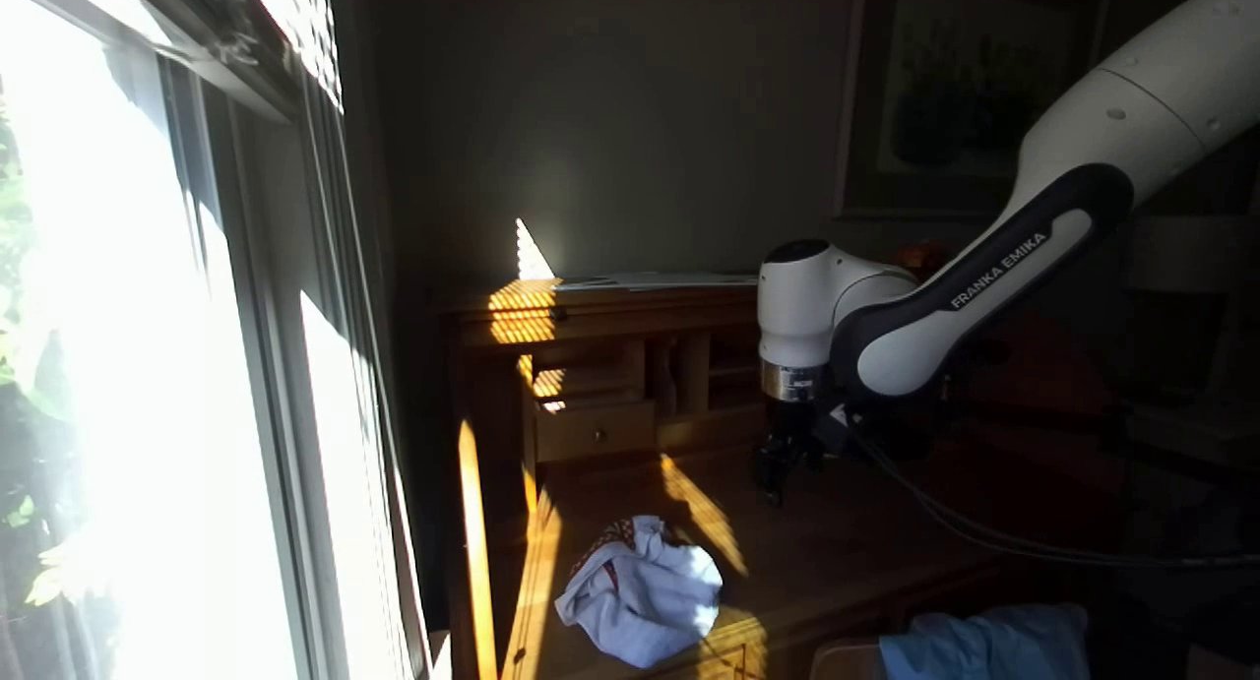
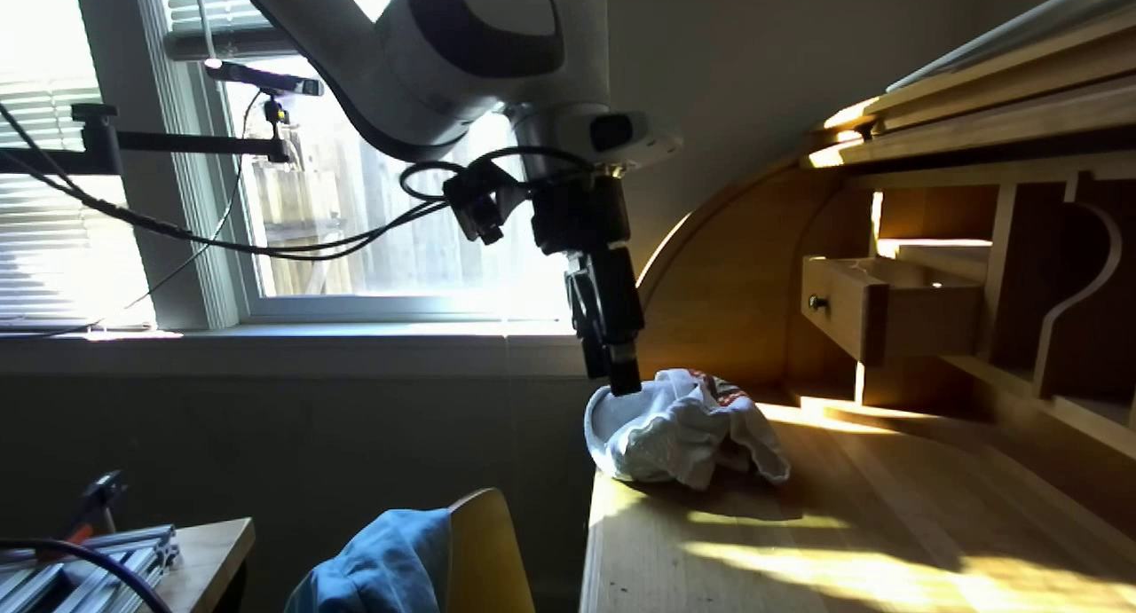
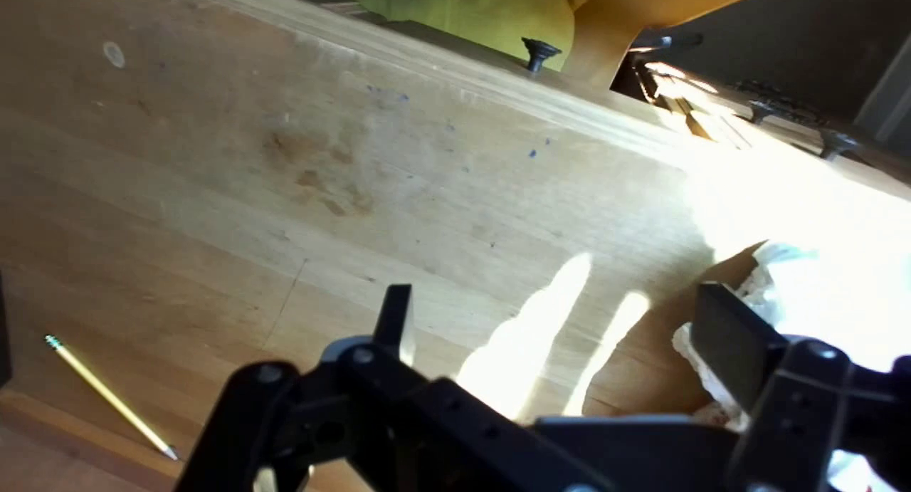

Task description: Close the drawer

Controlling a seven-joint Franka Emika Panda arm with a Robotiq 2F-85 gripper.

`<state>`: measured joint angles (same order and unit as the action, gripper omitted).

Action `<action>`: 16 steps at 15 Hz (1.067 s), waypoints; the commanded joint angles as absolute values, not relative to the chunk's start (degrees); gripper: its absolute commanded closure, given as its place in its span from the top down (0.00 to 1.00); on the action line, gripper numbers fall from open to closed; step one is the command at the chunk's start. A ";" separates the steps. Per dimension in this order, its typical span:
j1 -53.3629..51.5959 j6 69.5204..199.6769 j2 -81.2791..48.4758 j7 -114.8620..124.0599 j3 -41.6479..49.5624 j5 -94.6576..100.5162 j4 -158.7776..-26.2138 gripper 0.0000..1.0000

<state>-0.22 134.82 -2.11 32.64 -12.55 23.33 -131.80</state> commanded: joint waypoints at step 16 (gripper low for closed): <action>-6.41 136.75 -11.46 33.84 -7.27 22.03 -122.10 1.00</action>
<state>-4.18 135.75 -6.56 33.45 -8.73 23.13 -127.32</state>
